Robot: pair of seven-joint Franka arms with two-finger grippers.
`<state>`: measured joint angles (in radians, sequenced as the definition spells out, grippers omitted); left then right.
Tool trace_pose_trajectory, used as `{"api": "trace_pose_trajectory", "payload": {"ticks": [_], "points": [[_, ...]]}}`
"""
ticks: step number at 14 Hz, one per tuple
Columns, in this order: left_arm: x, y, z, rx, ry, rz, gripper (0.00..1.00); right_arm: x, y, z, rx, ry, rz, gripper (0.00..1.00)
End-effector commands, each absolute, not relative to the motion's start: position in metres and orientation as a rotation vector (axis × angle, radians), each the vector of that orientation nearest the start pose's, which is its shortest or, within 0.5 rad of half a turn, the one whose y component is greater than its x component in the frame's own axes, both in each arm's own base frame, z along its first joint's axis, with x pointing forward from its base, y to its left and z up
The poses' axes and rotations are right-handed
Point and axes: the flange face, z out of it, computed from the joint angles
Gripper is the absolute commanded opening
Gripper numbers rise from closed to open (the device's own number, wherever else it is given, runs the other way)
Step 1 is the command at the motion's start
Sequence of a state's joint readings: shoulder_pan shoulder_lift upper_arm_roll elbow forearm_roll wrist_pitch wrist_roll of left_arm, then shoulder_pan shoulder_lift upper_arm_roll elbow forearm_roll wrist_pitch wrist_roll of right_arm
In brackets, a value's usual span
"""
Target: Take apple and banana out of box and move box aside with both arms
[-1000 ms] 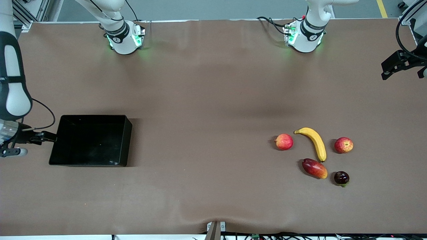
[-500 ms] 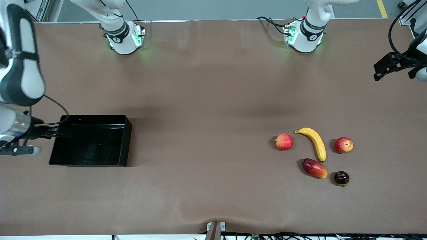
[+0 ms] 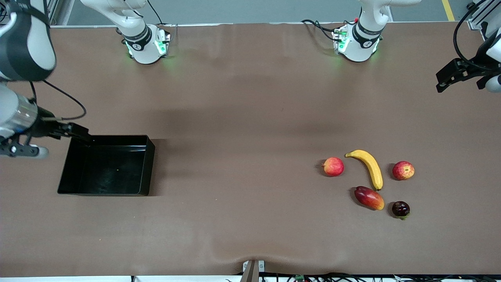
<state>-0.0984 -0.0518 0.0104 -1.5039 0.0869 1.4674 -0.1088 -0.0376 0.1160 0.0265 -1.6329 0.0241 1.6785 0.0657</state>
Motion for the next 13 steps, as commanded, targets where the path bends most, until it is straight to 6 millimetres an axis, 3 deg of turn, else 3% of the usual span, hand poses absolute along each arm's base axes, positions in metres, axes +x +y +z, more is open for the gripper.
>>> {"api": "trace_pose_trajectory", "payload": {"ticks": [1, 3, 7, 13], "points": [[0.522, -0.028, 0.685, -3.066, -0.067, -0.048, 1.00, 0.561, 0.003, 0.577, -3.112, 0.096, 0.107, 1.00], [0.523, -0.031, 0.683, -3.058, -0.080, -0.041, 1.00, 0.544, 0.010, 0.592, -3.109, 0.076, 0.183, 1.00], [0.522, -0.034, 0.682, -3.065, -0.070, -0.033, 1.00, 0.531, 0.006, 0.653, -3.104, 0.073, 0.178, 1.00], [0.523, -0.043, 0.675, -3.106, -0.083, -0.006, 1.00, 0.529, 0.001, 0.659, -3.102, 0.057, 0.172, 1.00]]}}
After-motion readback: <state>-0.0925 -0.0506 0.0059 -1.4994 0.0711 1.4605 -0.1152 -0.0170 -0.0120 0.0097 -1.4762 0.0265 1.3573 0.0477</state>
